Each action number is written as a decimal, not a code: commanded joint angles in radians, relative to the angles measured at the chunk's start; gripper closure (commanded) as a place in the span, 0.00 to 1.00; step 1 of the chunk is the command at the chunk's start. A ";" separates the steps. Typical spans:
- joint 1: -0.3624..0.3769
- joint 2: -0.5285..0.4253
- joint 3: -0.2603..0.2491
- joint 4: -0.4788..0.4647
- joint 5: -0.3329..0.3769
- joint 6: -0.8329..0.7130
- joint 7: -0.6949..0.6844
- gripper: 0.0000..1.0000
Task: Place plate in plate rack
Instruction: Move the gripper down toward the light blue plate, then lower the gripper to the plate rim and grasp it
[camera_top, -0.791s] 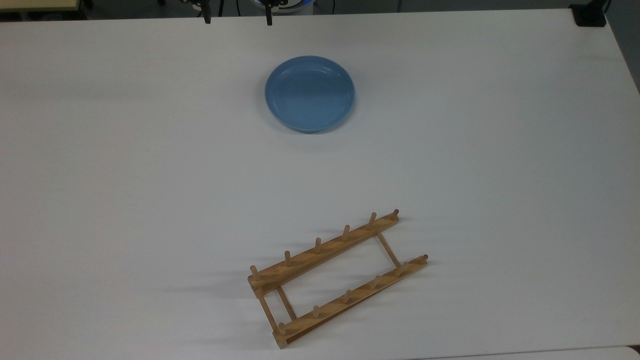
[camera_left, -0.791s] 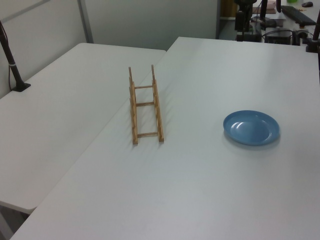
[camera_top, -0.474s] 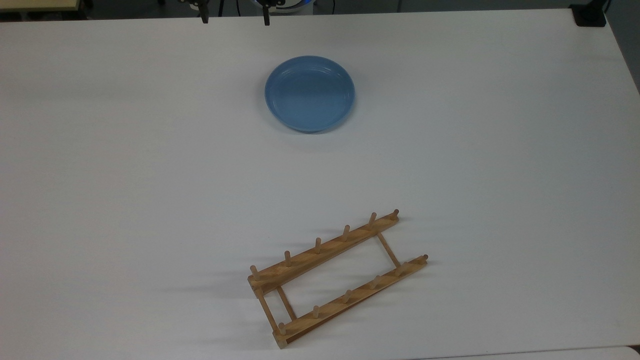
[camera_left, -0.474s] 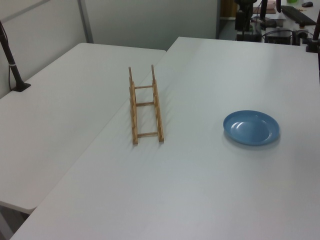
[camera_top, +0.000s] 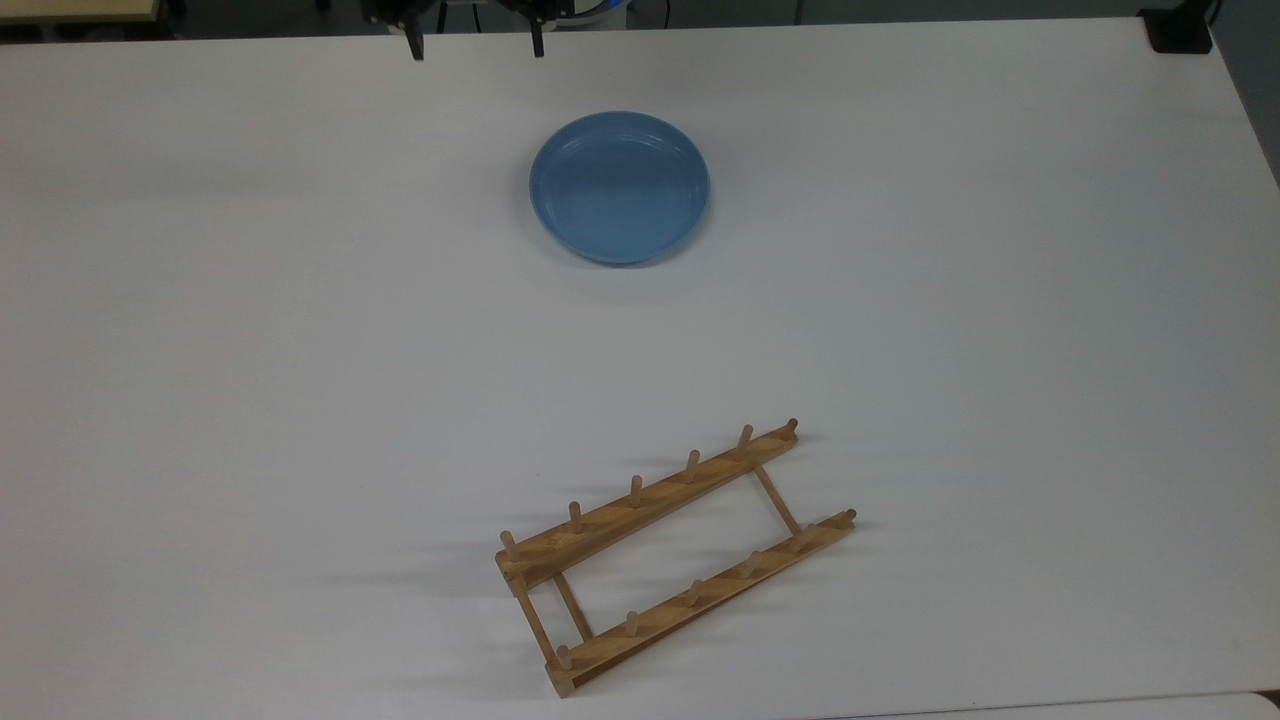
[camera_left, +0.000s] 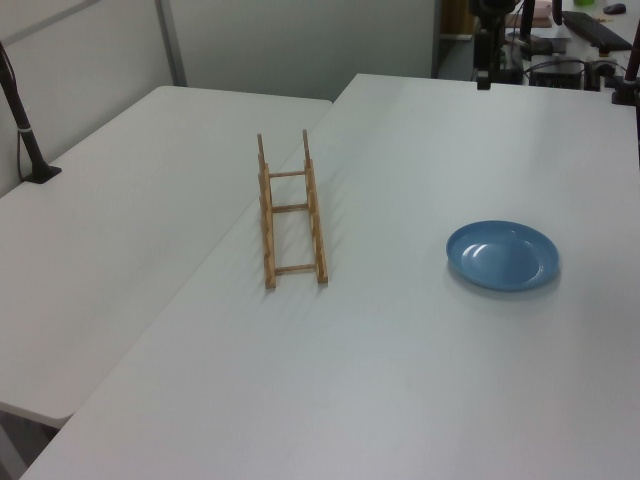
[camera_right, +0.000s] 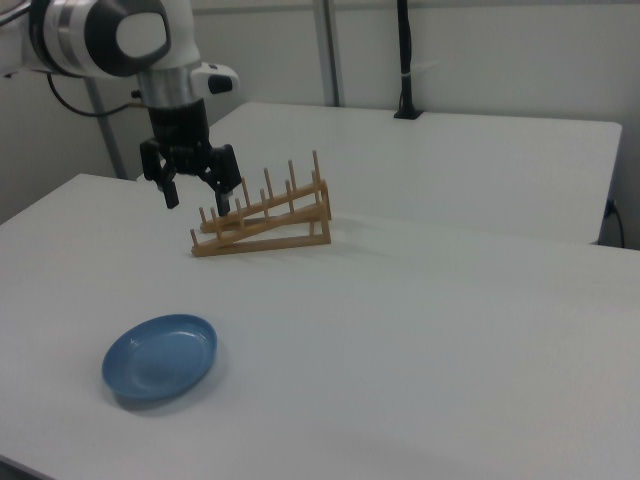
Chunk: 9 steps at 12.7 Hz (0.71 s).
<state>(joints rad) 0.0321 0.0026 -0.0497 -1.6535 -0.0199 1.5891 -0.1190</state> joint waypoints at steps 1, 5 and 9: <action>0.009 -0.021 -0.001 -0.171 -0.014 0.099 -0.271 0.00; 0.017 0.063 0.001 -0.304 -0.032 0.222 -0.428 0.09; 0.054 0.191 0.005 -0.345 -0.083 0.342 -0.372 0.33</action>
<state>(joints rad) 0.0484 0.1451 -0.0435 -1.9790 -0.0796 1.8720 -0.5224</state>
